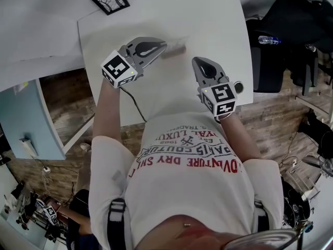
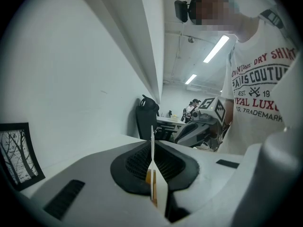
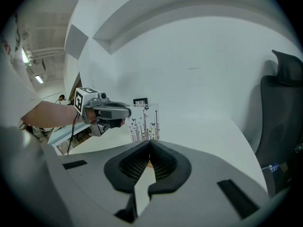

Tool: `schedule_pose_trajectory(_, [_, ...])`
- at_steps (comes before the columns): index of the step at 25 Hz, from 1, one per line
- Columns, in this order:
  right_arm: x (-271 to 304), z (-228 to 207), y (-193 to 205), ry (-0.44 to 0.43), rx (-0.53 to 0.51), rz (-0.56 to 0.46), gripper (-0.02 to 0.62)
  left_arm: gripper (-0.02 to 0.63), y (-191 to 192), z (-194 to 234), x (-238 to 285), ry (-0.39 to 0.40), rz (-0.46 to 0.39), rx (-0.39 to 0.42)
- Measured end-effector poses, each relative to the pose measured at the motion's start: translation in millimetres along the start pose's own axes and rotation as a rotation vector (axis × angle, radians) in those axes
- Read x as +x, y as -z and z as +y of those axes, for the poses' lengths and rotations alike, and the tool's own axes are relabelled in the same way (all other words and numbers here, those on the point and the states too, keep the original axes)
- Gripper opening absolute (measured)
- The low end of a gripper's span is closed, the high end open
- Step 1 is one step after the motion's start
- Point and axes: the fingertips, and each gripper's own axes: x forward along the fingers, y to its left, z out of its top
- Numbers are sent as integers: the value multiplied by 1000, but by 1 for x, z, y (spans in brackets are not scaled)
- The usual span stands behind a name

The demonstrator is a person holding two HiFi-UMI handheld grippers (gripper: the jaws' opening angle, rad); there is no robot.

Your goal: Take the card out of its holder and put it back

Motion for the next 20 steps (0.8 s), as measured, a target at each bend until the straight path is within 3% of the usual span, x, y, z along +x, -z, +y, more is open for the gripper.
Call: schedule_pose_trajectory(20, [8,3,8,-23,-22,34,20,37,34,-1,2,2,46,6])
